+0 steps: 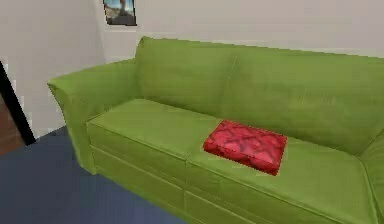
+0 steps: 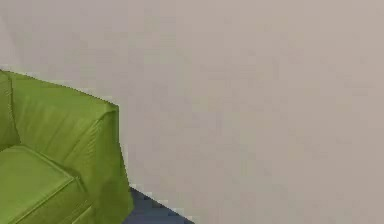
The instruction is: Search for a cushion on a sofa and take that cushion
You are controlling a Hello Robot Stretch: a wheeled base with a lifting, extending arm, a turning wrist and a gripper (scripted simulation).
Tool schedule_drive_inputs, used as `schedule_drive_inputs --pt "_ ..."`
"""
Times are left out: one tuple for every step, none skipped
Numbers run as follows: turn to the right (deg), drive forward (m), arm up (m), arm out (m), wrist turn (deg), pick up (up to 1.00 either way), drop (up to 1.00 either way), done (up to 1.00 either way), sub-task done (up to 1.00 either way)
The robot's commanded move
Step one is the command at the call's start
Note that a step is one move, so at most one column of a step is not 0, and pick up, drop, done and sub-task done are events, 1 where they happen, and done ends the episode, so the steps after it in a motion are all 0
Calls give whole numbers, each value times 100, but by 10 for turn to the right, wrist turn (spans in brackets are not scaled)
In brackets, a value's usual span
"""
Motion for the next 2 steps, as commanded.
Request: schedule_drive_inputs --pt "300 0 0 0 0 0 0 0 0" --pt "0 15 0 0 0 0 0 0 0"
